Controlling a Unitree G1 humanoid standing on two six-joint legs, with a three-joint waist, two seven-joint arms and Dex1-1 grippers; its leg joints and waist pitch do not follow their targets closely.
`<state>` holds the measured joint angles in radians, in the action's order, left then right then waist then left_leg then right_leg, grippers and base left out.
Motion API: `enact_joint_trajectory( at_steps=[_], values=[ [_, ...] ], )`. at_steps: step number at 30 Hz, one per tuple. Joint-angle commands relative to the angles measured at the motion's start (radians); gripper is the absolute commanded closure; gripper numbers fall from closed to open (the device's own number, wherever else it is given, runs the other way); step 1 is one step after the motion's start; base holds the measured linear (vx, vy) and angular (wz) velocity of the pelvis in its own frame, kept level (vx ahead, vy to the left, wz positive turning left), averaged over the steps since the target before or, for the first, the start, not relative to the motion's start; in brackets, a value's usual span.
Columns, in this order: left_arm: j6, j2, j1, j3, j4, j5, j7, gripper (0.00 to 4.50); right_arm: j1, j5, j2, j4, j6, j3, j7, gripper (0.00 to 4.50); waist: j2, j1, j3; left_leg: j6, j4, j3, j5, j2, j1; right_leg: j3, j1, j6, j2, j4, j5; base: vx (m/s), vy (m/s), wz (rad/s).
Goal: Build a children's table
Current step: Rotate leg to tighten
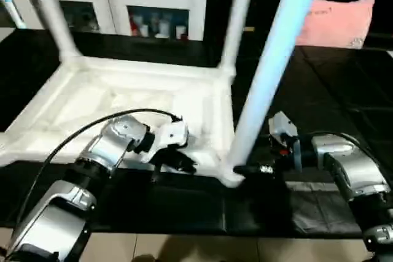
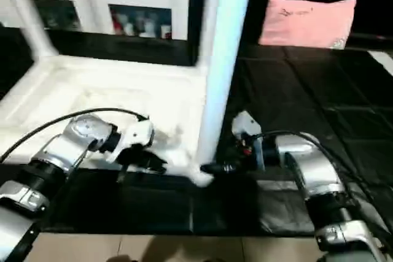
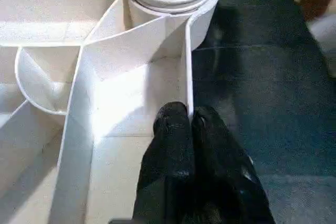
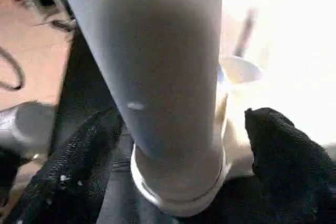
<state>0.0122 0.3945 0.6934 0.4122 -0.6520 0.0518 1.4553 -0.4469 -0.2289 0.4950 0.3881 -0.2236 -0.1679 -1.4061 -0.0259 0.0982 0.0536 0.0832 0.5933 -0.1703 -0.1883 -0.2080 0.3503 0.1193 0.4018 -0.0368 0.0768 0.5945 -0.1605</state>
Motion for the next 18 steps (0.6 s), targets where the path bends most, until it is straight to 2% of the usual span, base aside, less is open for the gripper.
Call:
enact_joint_trajectory(
  at_steps=[1, 4, 7, 8, 11, 12, 15, 18],
  values=[
    [0.030, -0.013, 0.028, 0.031, 0.016, -0.001, 0.050, 4.50, -0.017, -0.003, 0.014, 0.015, 0.024, -0.011, -0.033, 0.95, 0.002, -0.005, -0.068, -0.060, -0.065, 0.001, -0.200, -0.033, -0.004, -0.060, -0.059, -0.165, 0.074, -0.078, -0.319, 0.000, 0.000, 0.00],
    [0.035, -0.014, 0.024, 0.038, 0.031, -0.007, 0.069, 4.50, -0.032, -0.008, 0.001, 0.035, 0.036, -0.021, -0.060, 1.00, 0.000, -0.003, -0.070, -0.062, -0.064, 0.000, -0.184, -0.033, -0.003, -0.060, -0.060, -0.175, 0.074, -0.073, -0.291, 0.000, 0.000, 0.00],
    [0.040, -0.015, 0.024, 0.039, 0.029, -0.010, 0.078, 4.50, -0.037, -0.014, -0.002, 0.042, 0.033, -0.026, -0.079, 1.37, 0.001, -0.001, -0.071, -0.065, -0.063, 0.000, -0.175, -0.032, -0.002, -0.060, -0.060, -0.174, 0.073, -0.073, -0.290, 0.000, 0.000, 0.00],
    [0.045, -0.017, 0.024, 0.039, 0.025, -0.009, 0.081, 4.50, -0.039, -0.016, -0.003, 0.048, 0.037, -0.028, -0.088, 1.47, -0.001, 0.000, -0.071, -0.066, -0.063, 0.000, -0.175, -0.032, -0.002, -0.060, -0.060, -0.171, 0.074, -0.073, -0.297, 0.000, 0.000, 0.00],
    [0.056, -0.020, 0.026, 0.038, 0.014, -0.007, 0.085, 4.50, -0.043, -0.017, -0.005, 0.065, 0.047, -0.033, -0.109, 1.61, -0.002, 0.001, -0.072, -0.067, -0.063, 0.000, -0.168, -0.032, -0.002, -0.060, -0.060, -0.171, 0.074, -0.072, -0.291, 0.000, 0.000, 0.00],
    [0.057, -0.020, 0.026, 0.038, 0.014, -0.007, 0.085, 4.50, -0.044, -0.017, -0.006, 0.067, 0.048, -0.033, -0.111, 1.79, -0.003, 0.001, -0.072, -0.067, -0.062, -0.001, -0.166, -0.032, -0.001, -0.060, -0.060, -0.170, 0.073, -0.072, -0.289, 0.000, 0.000, 0.00],
    [0.058, -0.020, 0.024, 0.037, 0.011, -0.007, 0.084, 4.50, -0.043, -0.019, -0.005, 0.076, 0.050, -0.039, -0.129, 1.84, -0.003, 0.003, -0.071, -0.071, -0.063, -0.001, -0.162, -0.033, -0.001, -0.060, -0.060, -0.171, 0.074, -0.072, -0.287, 0.000, 0.000, 0.00],
    [0.056, -0.019, 0.022, 0.035, 0.010, -0.008, 0.082, 4.50, -0.038, -0.025, -0.006, 0.071, 0.043, -0.040, -0.135, 2.17, -0.003, 0.005, -0.071, -0.067, -0.063, -0.001, -0.167, -0.033, -0.002, -0.059, -0.059, -0.164, 0.074, -0.073, -0.305, 0.000, 0.000, 0.00]
  ],
)
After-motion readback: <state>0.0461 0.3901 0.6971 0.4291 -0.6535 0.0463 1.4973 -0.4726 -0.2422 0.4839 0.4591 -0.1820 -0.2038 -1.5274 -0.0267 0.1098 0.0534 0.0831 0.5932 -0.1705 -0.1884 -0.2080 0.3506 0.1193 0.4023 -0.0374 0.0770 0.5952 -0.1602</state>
